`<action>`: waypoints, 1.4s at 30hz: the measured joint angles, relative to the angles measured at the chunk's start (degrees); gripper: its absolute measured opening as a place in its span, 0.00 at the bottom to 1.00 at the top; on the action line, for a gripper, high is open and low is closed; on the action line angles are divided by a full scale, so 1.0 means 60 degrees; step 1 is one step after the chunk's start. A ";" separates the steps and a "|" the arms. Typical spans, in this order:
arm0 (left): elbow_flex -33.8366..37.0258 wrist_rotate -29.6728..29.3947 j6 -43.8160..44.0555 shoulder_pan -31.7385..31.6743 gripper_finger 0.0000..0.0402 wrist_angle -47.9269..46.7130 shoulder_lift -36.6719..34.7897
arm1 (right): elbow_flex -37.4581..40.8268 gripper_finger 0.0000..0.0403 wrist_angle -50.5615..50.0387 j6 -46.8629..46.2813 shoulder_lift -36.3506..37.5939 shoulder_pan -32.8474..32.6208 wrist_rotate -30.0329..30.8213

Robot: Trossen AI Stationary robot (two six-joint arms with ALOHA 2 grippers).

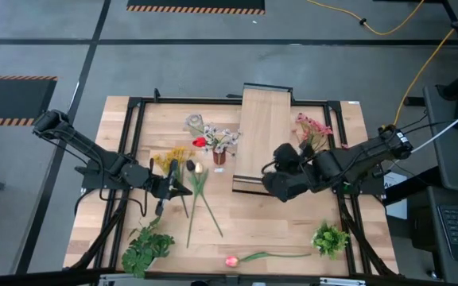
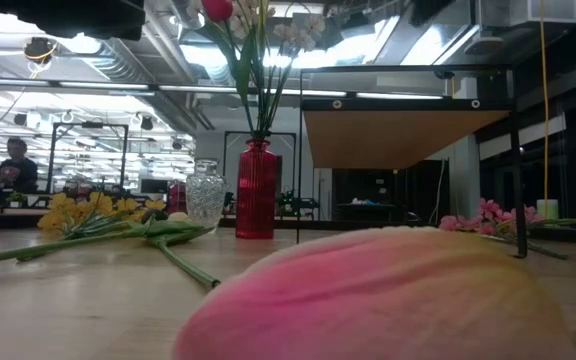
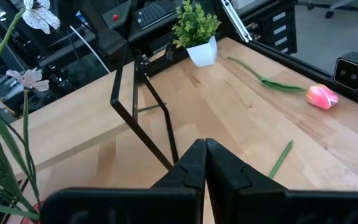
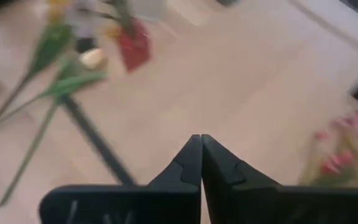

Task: Pick and place flowers into a vace then onto a shelf
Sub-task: Put the pink flowers into the red vase

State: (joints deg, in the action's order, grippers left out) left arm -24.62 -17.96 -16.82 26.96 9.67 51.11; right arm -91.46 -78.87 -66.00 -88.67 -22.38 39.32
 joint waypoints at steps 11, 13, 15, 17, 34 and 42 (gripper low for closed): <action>0.0000 0.0000 0.0015 0.0000 0.01 0.0000 0.0000 | 0.0000 0.01 -0.1550 -0.0719 0.1646 0.1584 -0.1261; 0.0000 0.0000 0.0015 0.0000 0.01 0.0000 0.0000 | 0.0000 0.01 -0.1770 -0.0759 0.2000 0.1887 -0.1269; 0.0000 0.0000 0.0018 0.0000 0.00 0.0000 0.0000 | 0.0000 0.01 -0.1771 -0.0777 0.2277 0.2153 -0.1272; 0.0000 0.0000 0.0016 0.0000 0.01 -0.0003 0.0000 | 0.0000 0.01 -0.1777 -0.0776 0.2401 0.2377 -0.1272; 0.0000 -0.0018 0.0018 0.0000 0.01 -0.0087 0.0004 | 0.2630 0.01 -0.0449 -0.0162 0.3747 0.4023 -0.2825; 0.0000 -0.0031 0.0022 -0.0003 0.01 -0.0089 0.0004 | 0.4976 0.01 -0.0232 -0.1126 0.4998 0.4515 -0.2930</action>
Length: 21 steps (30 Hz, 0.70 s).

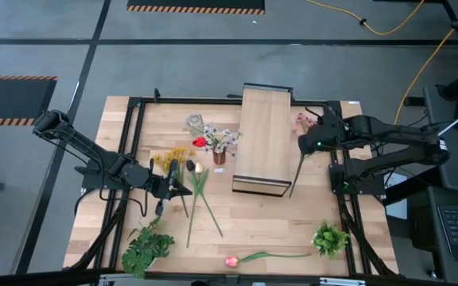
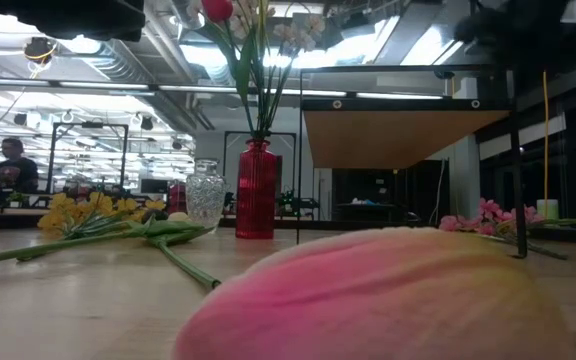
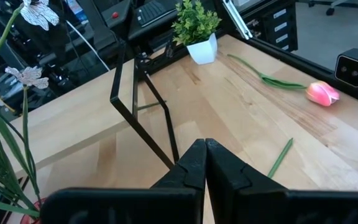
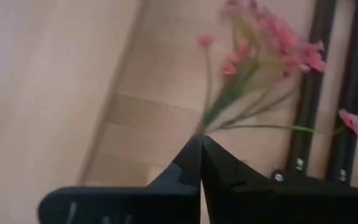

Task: Pick and place flowers into a vace then onto a shelf
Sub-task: Put the pink flowers into the red vase

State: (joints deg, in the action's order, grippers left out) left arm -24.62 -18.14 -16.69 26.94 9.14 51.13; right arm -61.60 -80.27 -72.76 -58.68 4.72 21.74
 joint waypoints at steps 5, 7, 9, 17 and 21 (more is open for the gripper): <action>0.0000 -0.0031 0.0000 -0.0008 0.01 0.0002 0.0000 | 0.0870 0.07 0.0275 -0.0119 0.0282 0.0090 -0.0142; 0.0000 -0.0038 0.0000 -0.0008 0.00 0.0002 0.0000 | 0.1055 0.13 0.0589 -0.0105 0.0292 0.0090 -0.0184; 0.0000 -0.0038 0.0006 -0.0008 0.00 0.0002 0.0000 | 0.1230 0.19 0.1077 -0.0092 0.0296 0.0090 -0.0317; 0.0000 -0.0040 0.0188 -0.0008 0.01 0.0009 0.0000 | 0.2049 0.43 0.1713 -0.1063 0.0289 0.0090 -0.0639; 0.0000 -0.0038 0.0231 -0.0008 0.00 0.0009 0.0000 | 0.2599 0.52 0.1766 -0.2093 0.0289 0.0090 -0.0940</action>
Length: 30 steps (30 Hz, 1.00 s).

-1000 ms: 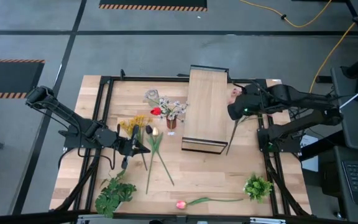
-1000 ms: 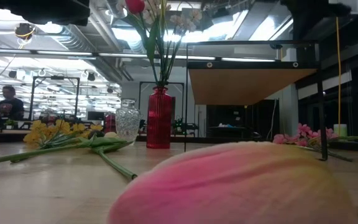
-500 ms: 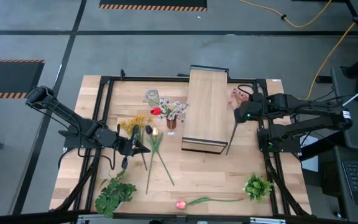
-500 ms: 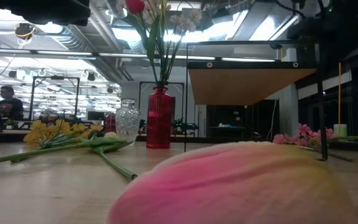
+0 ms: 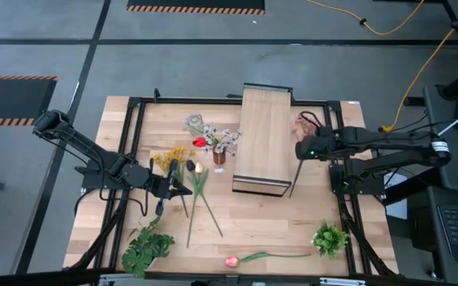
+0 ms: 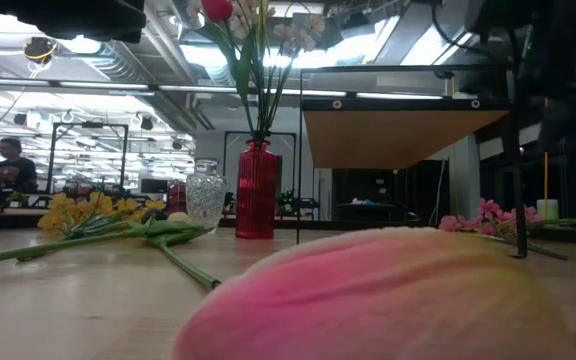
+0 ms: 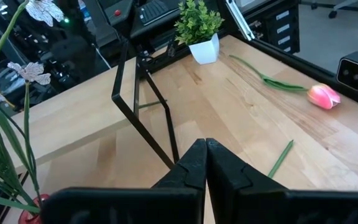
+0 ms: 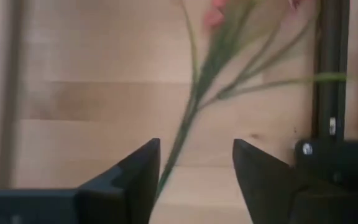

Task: Pick and place flowers into a vace then onto a shelf
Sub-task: Put the pink flowers into the red vase

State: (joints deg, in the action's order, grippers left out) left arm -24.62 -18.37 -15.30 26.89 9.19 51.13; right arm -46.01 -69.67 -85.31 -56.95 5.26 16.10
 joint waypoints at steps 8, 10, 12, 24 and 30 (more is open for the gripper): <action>0.0000 -0.0004 0.0017 0.0000 0.01 0.0004 0.0000 | 0.0944 0.58 0.1137 -0.0396 -0.0007 0.0068 -0.0567; 0.0000 -0.0004 0.0020 0.0000 0.00 0.0004 0.0000 | 0.1131 0.57 0.1442 -0.0416 -0.0004 0.0189 -0.0561; 0.0000 -0.0004 0.0022 0.0000 0.00 0.0004 0.0000 | 0.1307 0.56 0.1618 -0.0413 -0.0007 0.0333 -0.0560; 0.0000 -0.0004 0.0024 0.0000 0.00 0.0004 0.0000 | 0.2656 0.54 0.3038 -0.0183 -0.0007 0.1153 -0.1024; 0.0000 -0.0004 0.0023 0.0000 0.02 0.0004 0.0000 | 0.3239 0.54 0.4164 -0.0160 -0.0007 0.1305 -0.1043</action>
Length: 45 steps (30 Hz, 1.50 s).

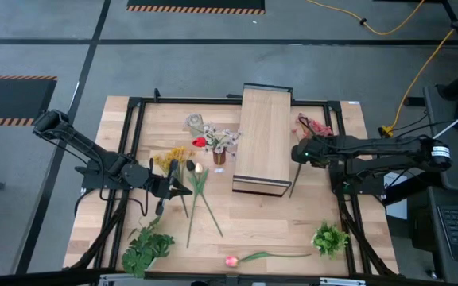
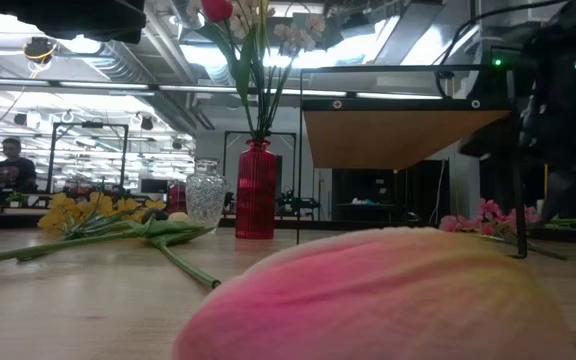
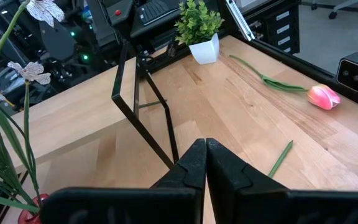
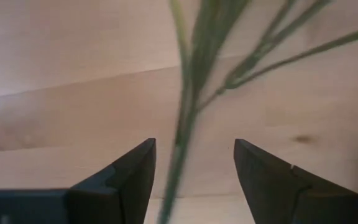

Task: Pick and place flowers into a vace then onto a shelf
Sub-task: Put the pink flowers into the red vase

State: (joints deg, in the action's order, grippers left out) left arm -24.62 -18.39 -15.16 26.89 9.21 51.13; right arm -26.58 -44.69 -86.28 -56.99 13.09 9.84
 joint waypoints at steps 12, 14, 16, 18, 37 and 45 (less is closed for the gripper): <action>-0.0004 0.0004 -0.0003 0.0000 0.00 0.0000 0.0000 | 0.0689 0.54 0.1013 -0.0035 0.0000 0.0389 0.0407; -0.0004 0.0002 -0.0008 0.0000 0.01 0.0000 0.0000 | 0.0743 0.54 0.1110 -0.0037 0.0000 0.0453 0.0424; -0.0004 0.0000 -0.0010 0.0000 0.01 0.0000 0.0000 | 0.0745 0.54 0.1134 -0.0034 0.0000 0.0502 0.0451; -0.0004 0.0002 -0.0012 0.0000 0.02 0.0000 0.0000 | 0.0745 0.54 0.1230 -0.0037 0.0000 0.0509 0.0716; -0.0004 0.0000 -0.0087 0.0000 0.02 0.0000 0.0000 | 0.0705 0.54 0.1782 -0.0001 -0.1457 0.0501 0.1090; -0.0004 0.0000 -0.0094 0.0000 0.00 -0.0002 0.0000 | 0.0721 0.37 0.1602 0.0003 -0.1479 0.0503 0.1057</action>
State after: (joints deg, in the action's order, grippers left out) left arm -24.64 -18.39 -15.73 26.89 9.20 51.13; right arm -22.25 -35.07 -86.26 -65.87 16.10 16.18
